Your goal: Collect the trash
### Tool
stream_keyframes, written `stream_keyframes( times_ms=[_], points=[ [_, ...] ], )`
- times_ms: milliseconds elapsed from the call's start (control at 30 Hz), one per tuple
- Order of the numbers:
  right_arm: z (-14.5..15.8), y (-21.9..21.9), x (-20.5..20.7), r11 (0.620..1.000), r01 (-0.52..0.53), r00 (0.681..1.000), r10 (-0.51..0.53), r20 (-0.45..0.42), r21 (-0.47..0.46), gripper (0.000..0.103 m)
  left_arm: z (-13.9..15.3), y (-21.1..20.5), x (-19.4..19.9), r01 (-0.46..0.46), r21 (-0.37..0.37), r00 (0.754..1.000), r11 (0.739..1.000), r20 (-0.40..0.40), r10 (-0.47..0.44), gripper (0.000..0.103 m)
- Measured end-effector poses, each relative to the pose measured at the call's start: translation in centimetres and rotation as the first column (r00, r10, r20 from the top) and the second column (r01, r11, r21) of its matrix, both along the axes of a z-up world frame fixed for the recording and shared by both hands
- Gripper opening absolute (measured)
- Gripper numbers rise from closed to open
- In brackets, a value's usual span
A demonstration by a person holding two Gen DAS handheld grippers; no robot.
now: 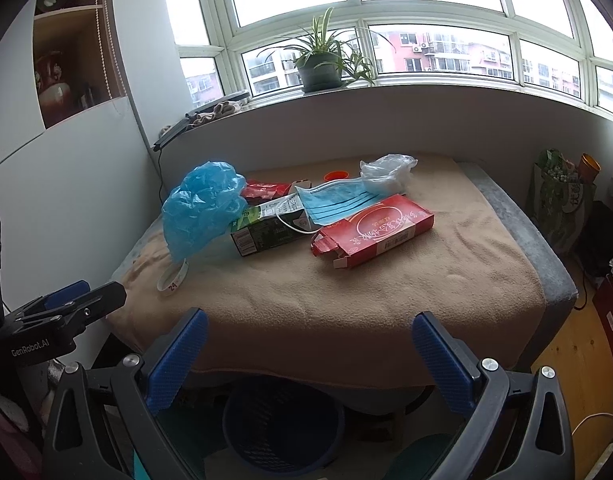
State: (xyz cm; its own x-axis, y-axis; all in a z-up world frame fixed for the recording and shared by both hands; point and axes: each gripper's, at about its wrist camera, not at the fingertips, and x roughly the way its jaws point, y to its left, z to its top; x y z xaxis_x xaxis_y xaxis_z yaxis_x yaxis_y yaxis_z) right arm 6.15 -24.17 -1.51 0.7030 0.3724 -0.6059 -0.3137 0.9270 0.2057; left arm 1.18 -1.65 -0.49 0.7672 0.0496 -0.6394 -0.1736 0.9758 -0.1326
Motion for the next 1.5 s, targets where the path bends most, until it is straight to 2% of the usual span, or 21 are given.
stream_keyframes(
  times_ms=[1500],
  points=[
    [-0.3,1.6,0.3,1.0,-0.021,1.0,0.021,-0.007,-0.021,0.103,-0.6,1.4,-0.2,-0.022,-0.04,1.0,0.999,0.0,0.022,0.103]
  ],
)
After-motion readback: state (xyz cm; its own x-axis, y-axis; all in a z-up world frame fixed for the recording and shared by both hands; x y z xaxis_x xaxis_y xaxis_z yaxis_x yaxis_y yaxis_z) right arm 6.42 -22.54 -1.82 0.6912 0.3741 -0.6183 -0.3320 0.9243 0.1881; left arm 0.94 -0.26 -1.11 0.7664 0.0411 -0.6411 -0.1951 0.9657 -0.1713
